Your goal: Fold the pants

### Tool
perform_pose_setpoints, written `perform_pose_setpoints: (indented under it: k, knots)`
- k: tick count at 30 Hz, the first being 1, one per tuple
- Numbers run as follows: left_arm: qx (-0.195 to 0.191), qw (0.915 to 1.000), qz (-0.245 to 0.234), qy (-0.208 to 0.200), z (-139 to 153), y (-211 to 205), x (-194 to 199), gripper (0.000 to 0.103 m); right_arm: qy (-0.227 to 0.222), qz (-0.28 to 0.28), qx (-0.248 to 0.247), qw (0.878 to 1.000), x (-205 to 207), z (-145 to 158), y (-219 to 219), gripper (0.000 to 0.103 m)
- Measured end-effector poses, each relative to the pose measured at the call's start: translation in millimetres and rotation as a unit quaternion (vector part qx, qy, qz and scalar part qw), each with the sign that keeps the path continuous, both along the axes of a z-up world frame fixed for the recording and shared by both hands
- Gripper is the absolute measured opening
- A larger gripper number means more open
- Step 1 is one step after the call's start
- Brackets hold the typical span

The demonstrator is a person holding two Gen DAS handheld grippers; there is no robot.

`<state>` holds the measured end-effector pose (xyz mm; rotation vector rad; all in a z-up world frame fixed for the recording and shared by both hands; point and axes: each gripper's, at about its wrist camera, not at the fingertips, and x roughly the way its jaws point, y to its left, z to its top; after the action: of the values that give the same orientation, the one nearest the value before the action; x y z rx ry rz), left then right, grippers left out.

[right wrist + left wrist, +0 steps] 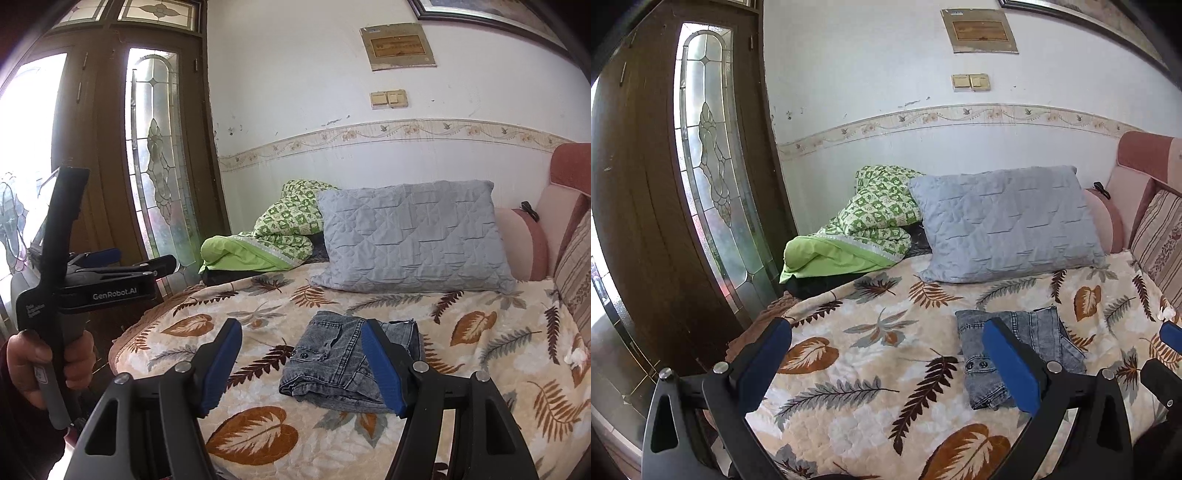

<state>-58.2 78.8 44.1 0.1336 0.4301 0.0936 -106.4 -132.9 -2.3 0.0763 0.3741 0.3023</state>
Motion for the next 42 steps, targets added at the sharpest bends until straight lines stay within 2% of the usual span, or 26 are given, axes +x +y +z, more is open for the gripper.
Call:
perform_pose_setpoints:
  k: [7, 19, 28, 42]
  knots:
    - [-0.005, 0.9996, 0.001, -0.028, 18.8, 6.3, -20.6, 0.103, -0.011, 0.004, -0.006, 1.000, -13.4, 10.4, 6.8, 0.071]
    - [-0.017, 0.9984, 0.004, -0.053, 38.5, 18.3, -38.4, 0.103, -0.022, 0.011, -0.017, 1.000, -21.3, 20.2, 17.0, 0.071]
    - [-0.010, 0.9986, 0.007, -0.051, 48.2, 21.4, -32.0, 0.103, -0.020, 0.016, -0.023, 0.999, -13.5, 22.4, 20.4, 0.071]
    - [-0.021, 0.9984, 0.016, -0.050, 60.2, 26.1, -13.5, 0.103, -0.019, 0.005, -0.023, 1.000, 5.6, 40.0, 10.9, 0.071]
